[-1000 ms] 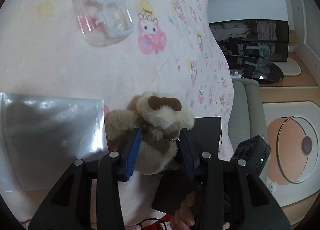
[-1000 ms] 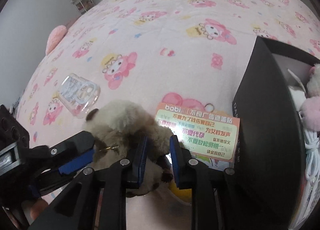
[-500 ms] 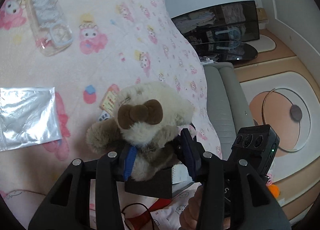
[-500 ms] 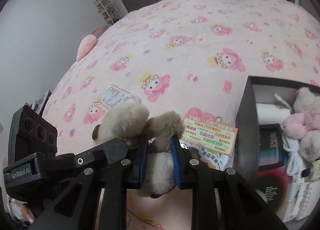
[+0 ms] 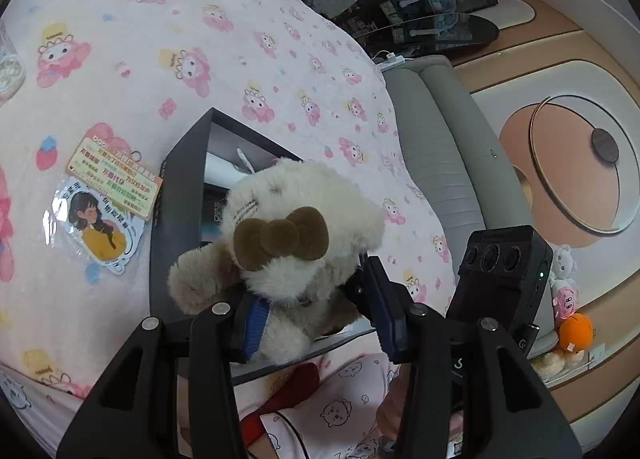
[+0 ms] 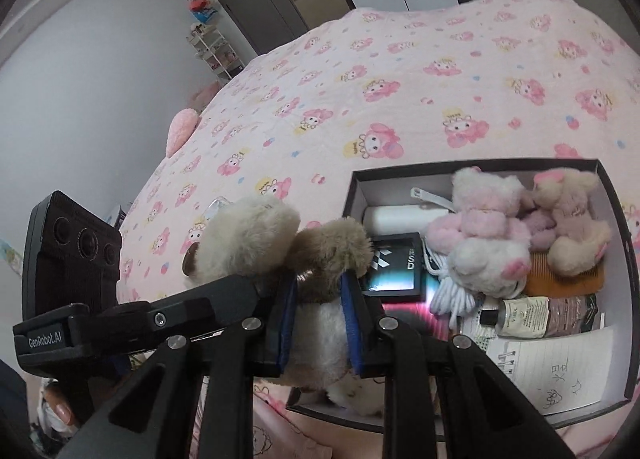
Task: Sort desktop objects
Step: 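Lower the brown plush into the box beside the other plushes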
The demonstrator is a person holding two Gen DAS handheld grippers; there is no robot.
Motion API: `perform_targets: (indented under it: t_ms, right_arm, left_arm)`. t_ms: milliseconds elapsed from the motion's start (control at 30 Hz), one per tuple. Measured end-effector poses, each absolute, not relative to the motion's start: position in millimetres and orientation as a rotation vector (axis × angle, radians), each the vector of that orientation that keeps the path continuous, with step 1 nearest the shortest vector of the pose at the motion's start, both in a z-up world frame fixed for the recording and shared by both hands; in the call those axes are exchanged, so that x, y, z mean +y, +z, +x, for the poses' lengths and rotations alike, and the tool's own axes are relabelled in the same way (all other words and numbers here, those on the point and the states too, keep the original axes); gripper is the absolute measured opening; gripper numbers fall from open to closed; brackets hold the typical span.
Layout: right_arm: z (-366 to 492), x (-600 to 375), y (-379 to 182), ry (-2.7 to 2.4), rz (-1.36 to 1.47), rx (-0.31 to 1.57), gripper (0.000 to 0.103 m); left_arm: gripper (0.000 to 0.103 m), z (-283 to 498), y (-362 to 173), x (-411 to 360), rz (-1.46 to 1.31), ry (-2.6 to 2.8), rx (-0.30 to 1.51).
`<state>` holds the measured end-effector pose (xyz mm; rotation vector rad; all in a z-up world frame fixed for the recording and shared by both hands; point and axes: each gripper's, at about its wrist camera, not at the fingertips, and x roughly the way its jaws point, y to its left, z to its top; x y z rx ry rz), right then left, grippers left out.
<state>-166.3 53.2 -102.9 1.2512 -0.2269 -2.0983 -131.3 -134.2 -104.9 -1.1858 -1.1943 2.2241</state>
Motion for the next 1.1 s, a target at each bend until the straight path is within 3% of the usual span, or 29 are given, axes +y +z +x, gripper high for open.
perform_targets:
  t_ms: [400,533,700,833,1100]
  right_arm:
    - [-224,80,-145,-2.204,1.211,-0.162,0.020]
    - [-252,75,-168,-2.093,1.383,-0.304,0.020]
    - [-244,90,-147,-2.187,1.268,-0.306,0.021]
    - [-239,121,-135,-2.358,1.223,-0.300,0.021]
    - [-246,126,-152,-2.385,1.355,-0.205,0.020]
  left_arm:
    - [0.046,-209,-156,-105,-1.343,2.236,-1.179]
    - [0.044,-223,-158,-115,-1.466,2.352,-1.109]
    - [0.044,-201,-138,-123,-1.454,2.495,-1.038]
    - [0.044,-172,-131,-125,-1.398,2.626,-1.082]
    - [0.039,-175,-154,-80,-1.495,2.488,-1.039]
